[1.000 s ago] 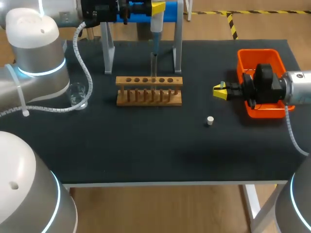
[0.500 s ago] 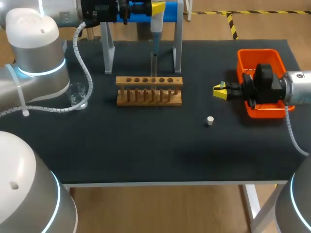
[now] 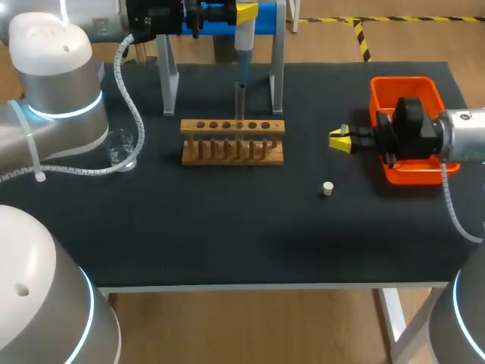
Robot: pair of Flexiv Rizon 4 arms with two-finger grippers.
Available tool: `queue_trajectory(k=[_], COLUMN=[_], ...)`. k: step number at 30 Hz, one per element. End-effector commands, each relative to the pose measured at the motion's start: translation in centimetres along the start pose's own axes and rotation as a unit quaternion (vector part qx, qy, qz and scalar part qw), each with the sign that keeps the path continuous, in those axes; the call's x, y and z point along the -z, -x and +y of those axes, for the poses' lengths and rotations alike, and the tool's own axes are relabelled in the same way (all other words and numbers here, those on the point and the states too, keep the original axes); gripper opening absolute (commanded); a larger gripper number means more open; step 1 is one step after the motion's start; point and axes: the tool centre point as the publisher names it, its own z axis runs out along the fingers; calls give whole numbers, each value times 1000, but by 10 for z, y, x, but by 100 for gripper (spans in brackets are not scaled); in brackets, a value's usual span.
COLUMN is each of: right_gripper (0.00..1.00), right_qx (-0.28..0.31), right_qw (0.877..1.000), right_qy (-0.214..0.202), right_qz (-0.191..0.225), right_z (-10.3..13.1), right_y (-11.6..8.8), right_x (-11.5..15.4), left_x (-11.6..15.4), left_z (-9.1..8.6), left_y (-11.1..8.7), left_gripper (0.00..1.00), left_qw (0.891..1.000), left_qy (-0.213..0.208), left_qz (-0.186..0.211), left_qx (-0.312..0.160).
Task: Invert the test tube, pick up the pipette, mount the tip to pipette, aspirate from beaker and dispense into the tube, eject the tip, return the pipette, and cap with the stopper.
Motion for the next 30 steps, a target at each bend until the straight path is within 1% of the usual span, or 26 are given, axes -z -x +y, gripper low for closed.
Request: queue_trajectory(k=[1,19,23,30], right_gripper=[0,0,0,0], right_qx=[3,17,18,18], right_qw=[1000,1000,1000,1000], right_qy=[-6,-7,-4,-3], right_qz=[-2,3,6,9], right_z=[2,7,8,7], right_y=[1,17,18,16], right_x=[-17,-67,-73,-79], left_x=[-1,-1,-1,-3], left_z=[-1,-1,-1,-3], left_y=[0,0,0,-6], left_gripper=[0,0,0,0], left_qw=[1000,1000,1000,1000], left_qy=[0,0,0,-7], left_qz=[-1,-1,-1,4], left_qx=[0,0,0,9])
